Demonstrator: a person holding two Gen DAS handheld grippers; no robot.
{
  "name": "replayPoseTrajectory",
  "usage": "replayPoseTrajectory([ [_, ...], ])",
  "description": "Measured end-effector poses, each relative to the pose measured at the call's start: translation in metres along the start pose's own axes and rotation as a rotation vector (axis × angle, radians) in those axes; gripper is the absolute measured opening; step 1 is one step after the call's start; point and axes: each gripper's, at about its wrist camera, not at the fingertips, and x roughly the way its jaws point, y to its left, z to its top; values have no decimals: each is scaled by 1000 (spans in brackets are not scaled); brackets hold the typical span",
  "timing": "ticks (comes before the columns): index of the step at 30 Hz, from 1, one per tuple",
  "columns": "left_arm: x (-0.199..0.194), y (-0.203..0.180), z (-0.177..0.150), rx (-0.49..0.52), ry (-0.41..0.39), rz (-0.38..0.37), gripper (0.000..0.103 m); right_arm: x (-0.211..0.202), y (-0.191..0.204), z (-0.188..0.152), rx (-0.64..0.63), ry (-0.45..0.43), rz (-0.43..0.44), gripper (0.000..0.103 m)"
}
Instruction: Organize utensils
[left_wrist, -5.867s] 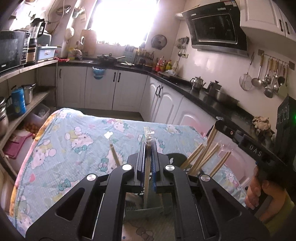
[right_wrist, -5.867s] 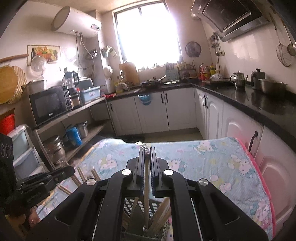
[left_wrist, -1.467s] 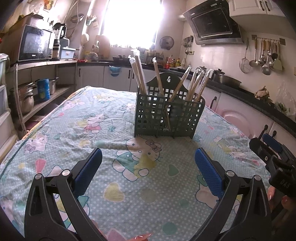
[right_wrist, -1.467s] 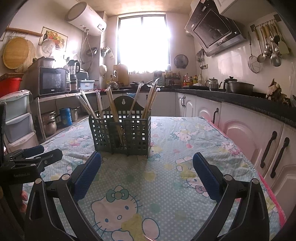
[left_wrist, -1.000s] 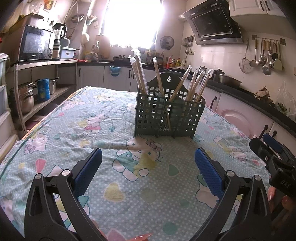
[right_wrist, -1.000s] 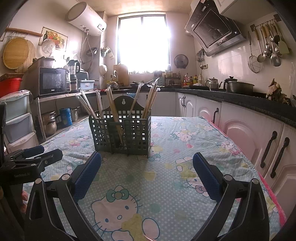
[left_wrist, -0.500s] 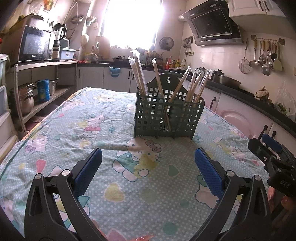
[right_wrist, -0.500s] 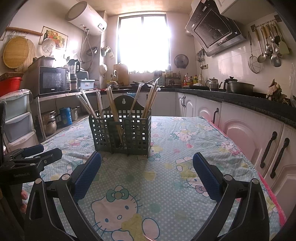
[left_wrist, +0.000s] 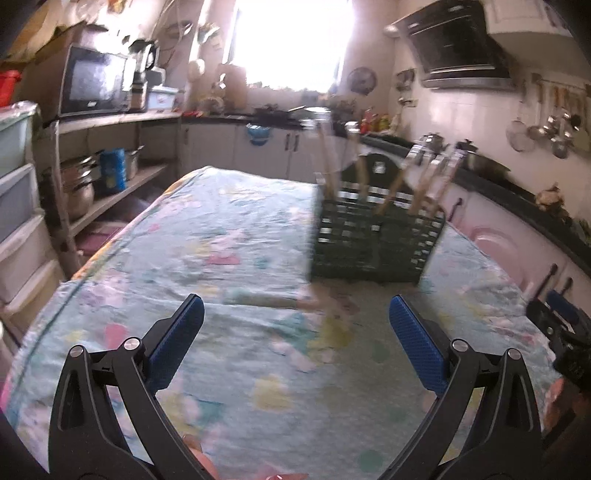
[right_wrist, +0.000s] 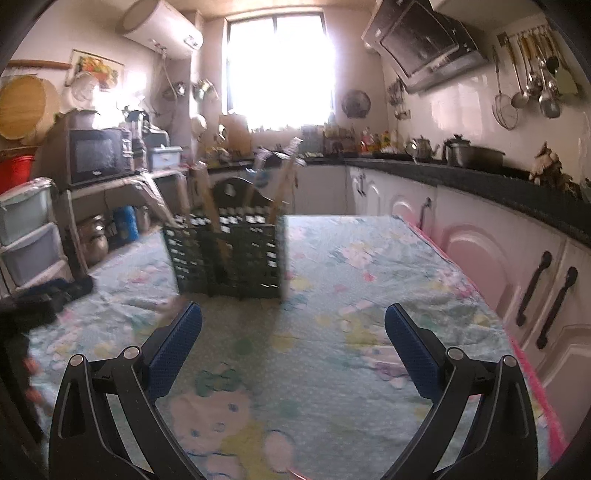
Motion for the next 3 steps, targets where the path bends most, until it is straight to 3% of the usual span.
replayPoseTrajectory([
  [3, 12, 32, 10, -23, 64, 76, 92, 23, -32, 1, 5, 141, -80, 97],
])
